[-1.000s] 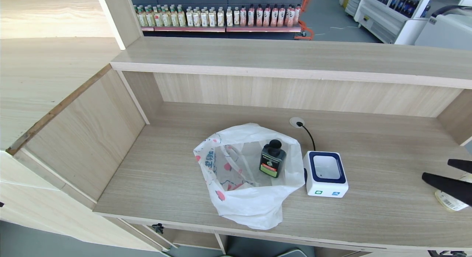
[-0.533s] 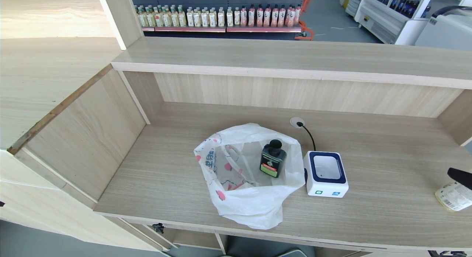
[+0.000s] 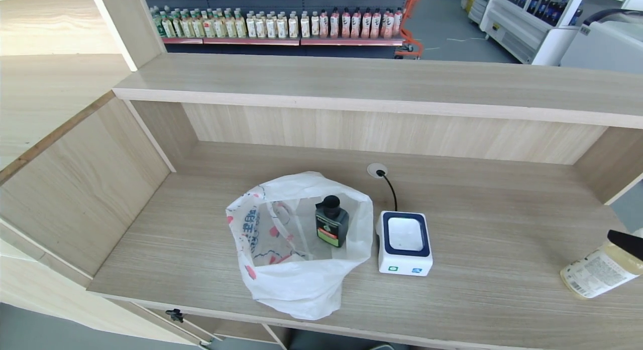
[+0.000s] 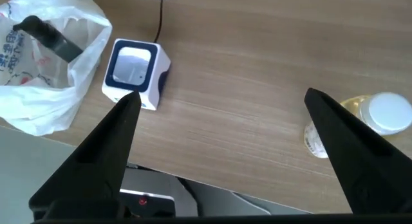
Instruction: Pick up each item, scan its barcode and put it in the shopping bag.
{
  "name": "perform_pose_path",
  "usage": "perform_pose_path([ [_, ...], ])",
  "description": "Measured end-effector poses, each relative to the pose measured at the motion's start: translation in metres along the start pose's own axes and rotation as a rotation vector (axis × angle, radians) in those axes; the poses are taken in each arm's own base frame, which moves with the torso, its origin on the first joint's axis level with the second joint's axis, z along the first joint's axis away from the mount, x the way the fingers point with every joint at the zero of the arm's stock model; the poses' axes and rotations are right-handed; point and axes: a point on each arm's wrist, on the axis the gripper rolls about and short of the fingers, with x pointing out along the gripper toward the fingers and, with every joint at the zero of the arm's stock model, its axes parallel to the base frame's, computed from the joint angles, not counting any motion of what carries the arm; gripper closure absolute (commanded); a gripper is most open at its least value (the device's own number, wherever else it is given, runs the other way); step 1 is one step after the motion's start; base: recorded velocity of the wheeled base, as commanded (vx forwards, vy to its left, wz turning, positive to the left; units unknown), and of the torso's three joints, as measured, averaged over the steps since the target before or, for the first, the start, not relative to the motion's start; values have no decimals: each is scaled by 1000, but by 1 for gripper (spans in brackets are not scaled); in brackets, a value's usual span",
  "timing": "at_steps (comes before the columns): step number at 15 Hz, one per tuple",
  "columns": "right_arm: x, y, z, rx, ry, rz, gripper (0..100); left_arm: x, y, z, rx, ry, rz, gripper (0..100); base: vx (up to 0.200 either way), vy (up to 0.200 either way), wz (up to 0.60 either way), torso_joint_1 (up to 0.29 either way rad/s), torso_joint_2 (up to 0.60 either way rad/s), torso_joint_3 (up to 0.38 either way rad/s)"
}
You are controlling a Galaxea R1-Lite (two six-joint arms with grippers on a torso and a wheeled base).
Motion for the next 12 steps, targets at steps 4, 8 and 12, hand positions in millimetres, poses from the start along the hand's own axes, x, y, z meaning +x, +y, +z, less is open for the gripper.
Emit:
perform_pose_path([
  [4, 0, 1, -10, 19, 89, 9, 0, 0, 0, 0, -1, 0, 1, 0, -50, -200, 0, 4, 5, 2],
  [8, -3, 3, -14, 32, 116, 12, 0, 0, 0, 0, -2, 0, 2, 0, -200, -200, 0, 7, 4, 2],
  [12, -9, 7, -20, 46, 147, 16, 0, 0, 0, 0, -2, 0, 1, 0, -200, -200, 0, -5, 1, 1],
])
